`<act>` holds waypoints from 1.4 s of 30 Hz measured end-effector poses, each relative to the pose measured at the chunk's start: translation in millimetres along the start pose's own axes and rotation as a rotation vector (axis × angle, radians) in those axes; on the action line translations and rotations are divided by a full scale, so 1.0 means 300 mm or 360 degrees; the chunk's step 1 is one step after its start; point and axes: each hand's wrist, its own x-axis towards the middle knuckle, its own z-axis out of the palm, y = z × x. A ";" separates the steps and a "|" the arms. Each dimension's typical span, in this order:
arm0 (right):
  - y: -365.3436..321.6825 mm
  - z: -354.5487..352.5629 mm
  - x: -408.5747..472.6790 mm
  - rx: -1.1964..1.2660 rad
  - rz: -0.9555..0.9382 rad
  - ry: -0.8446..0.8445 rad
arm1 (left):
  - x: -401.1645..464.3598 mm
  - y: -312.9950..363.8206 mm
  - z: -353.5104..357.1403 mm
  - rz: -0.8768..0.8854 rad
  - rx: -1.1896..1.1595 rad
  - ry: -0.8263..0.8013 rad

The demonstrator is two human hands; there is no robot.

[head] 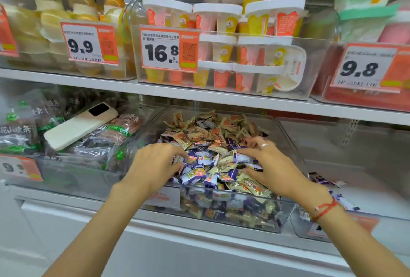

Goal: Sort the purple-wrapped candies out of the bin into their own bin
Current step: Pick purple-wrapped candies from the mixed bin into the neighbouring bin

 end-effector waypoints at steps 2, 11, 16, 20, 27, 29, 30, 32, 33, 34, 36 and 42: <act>0.006 -0.005 -0.010 0.0124 0.0010 -0.0049 | 0.024 0.029 0.027 0.0034 -0.0261 0.0090; -0.003 -0.047 -0.026 -0.0041 -0.0062 -0.0247 | 0.118 0.096 0.091 0.0142 -0.0647 -0.0020; -0.057 -0.001 -0.039 -0.0136 -0.0100 -0.0049 | 0.130 0.133 0.130 0.0077 -0.0178 -0.0255; -0.061 0.005 -0.046 -0.0008 -0.0109 0.0071 | 0.136 0.152 0.124 0.0157 -0.0062 -0.0072; -0.043 -0.107 -0.112 0.0418 0.0018 0.0434 | 0.091 0.154 0.051 0.0147 -0.0401 0.0018; 0.002 -0.153 -0.160 0.0546 0.0074 0.0561 | 0.075 0.185 0.020 0.0172 -0.0595 0.0109; 0.035 -0.174 -0.187 0.0582 0.0129 0.0621 | 0.067 0.209 0.002 0.0191 -0.0712 0.0153; 0.119 -0.200 -0.241 0.0589 0.0283 0.0669 | 0.052 0.276 -0.033 0.0249 -0.0943 0.0209; 0.164 -0.205 -0.262 0.0547 0.0368 0.0658 | 0.048 0.317 -0.049 0.0296 -0.1009 0.0228; 0.208 -0.205 -0.279 0.0481 0.0453 0.0639 | 0.050 0.362 -0.061 0.0358 -0.1021 0.0240; 0.294 -0.195 -0.298 0.0361 0.0659 0.0492 | 0.070 0.464 -0.073 0.0515 -0.0933 0.0217; 0.365 -0.184 -0.326 0.0351 0.0856 -0.0291 | 0.182 0.743 0.005 0.0838 -0.0655 -0.0064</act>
